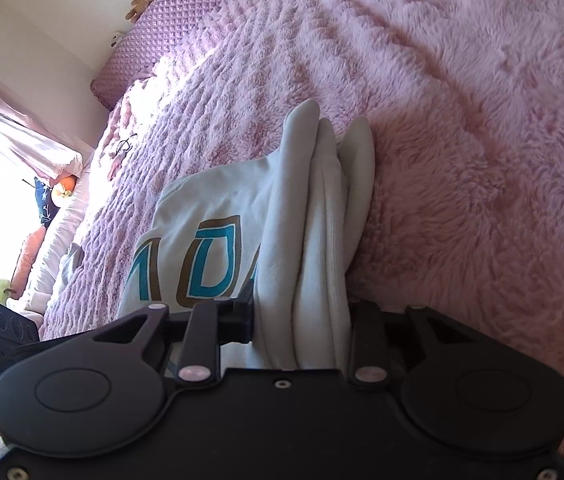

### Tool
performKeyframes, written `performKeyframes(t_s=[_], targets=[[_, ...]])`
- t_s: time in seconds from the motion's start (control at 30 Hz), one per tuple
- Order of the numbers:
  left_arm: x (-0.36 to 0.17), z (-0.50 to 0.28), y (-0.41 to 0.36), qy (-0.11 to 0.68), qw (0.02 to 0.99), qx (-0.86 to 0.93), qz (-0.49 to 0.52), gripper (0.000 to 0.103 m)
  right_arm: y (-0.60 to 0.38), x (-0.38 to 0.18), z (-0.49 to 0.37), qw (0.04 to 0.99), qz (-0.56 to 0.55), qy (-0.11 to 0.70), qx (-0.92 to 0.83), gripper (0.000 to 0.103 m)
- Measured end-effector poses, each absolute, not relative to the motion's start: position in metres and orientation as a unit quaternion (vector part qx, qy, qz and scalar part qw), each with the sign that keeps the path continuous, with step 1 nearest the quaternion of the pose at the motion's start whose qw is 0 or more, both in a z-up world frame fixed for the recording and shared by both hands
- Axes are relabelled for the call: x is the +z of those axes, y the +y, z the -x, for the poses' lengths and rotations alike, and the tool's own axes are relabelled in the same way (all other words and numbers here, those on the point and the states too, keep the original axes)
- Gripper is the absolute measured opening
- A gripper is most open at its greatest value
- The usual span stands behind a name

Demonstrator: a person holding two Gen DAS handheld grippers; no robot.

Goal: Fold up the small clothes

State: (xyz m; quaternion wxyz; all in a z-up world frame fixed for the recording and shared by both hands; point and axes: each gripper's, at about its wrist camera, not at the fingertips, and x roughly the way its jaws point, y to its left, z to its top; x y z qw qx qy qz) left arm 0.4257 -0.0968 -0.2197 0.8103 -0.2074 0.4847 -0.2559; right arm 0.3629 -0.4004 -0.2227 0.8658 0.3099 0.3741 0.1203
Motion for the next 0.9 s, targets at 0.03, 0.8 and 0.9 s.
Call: performKeyframes(t_s=[0.03,0.8,0.9], targets=[[-0.218,-0.426,-0.097,0.484,0.81,-0.258,0.208,0.026,-0.4,-0.22,-0.362,0.867,-0.309,0.373,0.119,0.029],[-0.139,-0.444,0.196,0.412,0.87,-0.146,0.229,0.025,-0.151,-0.178,-0.464,0.835,-0.311,0.355,0.282,0.027],[-0.203,-0.455,0.221,0.462,0.836,-0.111,0.275,0.024,-0.132,-0.231,-0.489,0.814,-0.32,0.417,0.249,0.027]])
